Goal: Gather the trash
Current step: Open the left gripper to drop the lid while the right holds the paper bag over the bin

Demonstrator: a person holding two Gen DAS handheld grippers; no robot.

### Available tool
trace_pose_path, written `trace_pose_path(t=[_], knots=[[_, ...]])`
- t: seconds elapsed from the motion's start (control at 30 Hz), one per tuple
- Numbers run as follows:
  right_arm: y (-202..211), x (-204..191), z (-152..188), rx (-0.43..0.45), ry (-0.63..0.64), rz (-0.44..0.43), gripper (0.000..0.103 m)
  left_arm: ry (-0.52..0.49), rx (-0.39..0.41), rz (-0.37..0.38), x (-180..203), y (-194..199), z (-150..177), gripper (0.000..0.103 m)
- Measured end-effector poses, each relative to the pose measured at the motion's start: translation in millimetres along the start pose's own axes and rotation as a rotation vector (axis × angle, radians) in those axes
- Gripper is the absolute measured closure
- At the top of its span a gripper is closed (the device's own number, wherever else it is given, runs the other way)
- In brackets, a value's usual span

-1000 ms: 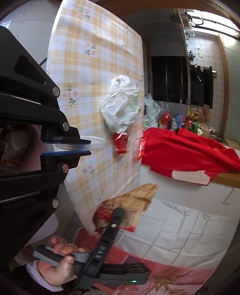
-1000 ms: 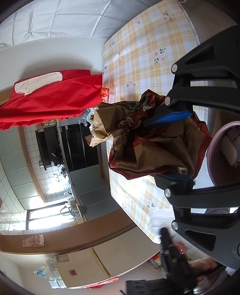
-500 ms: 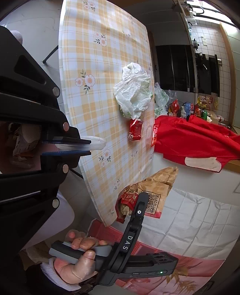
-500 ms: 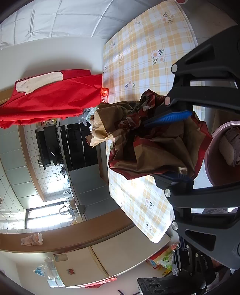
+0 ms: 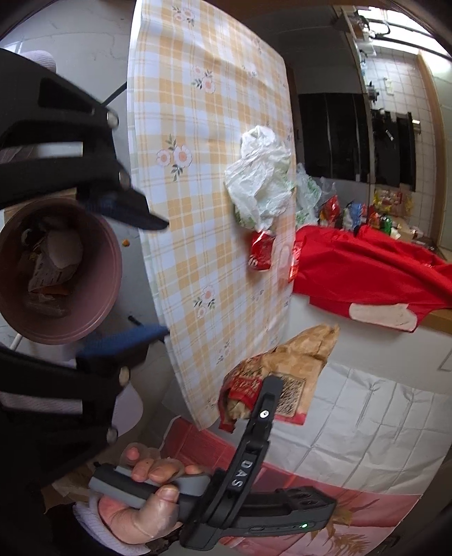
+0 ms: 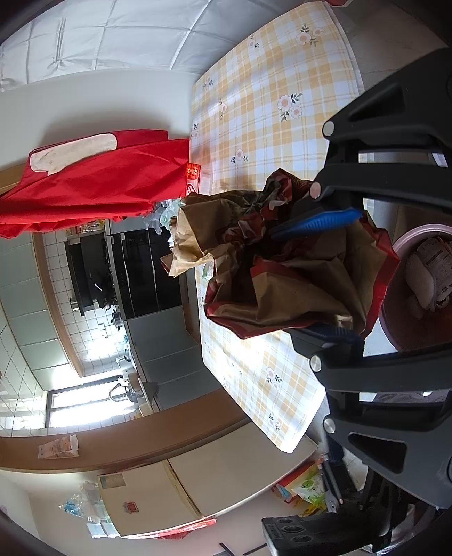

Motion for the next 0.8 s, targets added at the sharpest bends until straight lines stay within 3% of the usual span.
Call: trace_pose_path(t=[0.07,0.13,0.3,0.43,0.8], knots=[[4,-3,2,0.003,0.007,-0.005,0.056,0.021,0.025,-0.030,-4,7,-2,0.016],[9,-6,5,0.004,0.014,-0.009,0.056,0.044,0.060,-0.098,-10,18,-5,0.007],[18,-20,17,-0.013,0.041,-0.027,0.055,0.089,0.140,-0.228,-25,45,-9,0.006],[27,-33,33,-0.043,0.060,-0.050,0.054,0.130,0.147,-0.300,-38,55,-8,0.006],[33,-51,74,-0.143,0.097,-0.071,0.052,0.198,0.161,-0.361,-56,68,-4,0.006]])
Point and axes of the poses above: each gripper's, at about its wrist camera, not at the fingertips, and y roughly against the way its jaws point, x to its right, z to its underside, the point moved 4 cm from there along -y, roughly the way its jaws point, and after that the axes turned 11 degrees about -y, right-handed, at the moved point
